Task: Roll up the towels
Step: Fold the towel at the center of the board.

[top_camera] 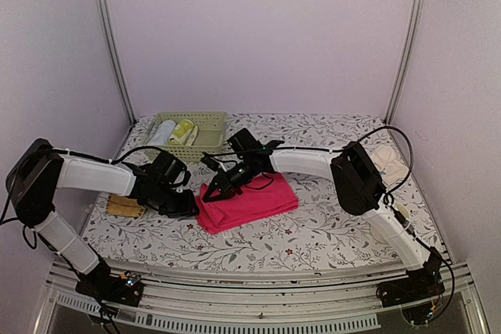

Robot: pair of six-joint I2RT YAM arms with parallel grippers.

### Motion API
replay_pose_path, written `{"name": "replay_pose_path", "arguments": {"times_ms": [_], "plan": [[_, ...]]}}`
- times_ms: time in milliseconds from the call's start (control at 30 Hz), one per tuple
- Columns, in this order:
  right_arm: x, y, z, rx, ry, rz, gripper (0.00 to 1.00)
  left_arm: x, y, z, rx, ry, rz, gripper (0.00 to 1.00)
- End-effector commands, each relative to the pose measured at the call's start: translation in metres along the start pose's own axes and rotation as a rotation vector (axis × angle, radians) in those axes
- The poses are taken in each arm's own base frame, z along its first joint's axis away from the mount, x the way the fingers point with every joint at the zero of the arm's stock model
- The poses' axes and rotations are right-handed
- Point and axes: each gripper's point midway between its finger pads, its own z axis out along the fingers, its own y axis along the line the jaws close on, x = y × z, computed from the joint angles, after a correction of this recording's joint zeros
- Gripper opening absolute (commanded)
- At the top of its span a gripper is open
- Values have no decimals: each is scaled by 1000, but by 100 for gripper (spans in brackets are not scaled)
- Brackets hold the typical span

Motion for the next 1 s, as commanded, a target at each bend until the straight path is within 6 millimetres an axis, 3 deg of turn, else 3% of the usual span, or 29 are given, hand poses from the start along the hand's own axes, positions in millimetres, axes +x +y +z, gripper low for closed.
{"name": "replay_pose_path", "arguments": {"times_ms": [0,200,333,467,533,633,767,867,967], "plan": [[2,-9,11,-2,0,-4,2,25,17,3,-58,76,-8,36],[14,1,21,-53,40,-13,5,24,21,1,-83,65,-14,35],[14,27,16,-155,65,-59,33,12,31,-22,-151,-41,-85,32],[3,64,-18,-204,48,-165,39,-15,14,-58,-77,-197,-103,32],[-4,70,-44,-184,14,-216,39,-29,7,-71,-64,-246,-77,33],[-15,60,-86,-93,-57,-243,38,-43,-13,-78,-10,-257,-3,34],[-20,28,-144,105,-137,-278,34,-52,-45,-66,92,-229,81,33],[-12,-1,-169,270,-137,-294,32,-52,-65,-53,156,-195,121,33],[4,-22,-180,360,-108,-302,29,-51,-80,-42,200,-158,156,32]]}}
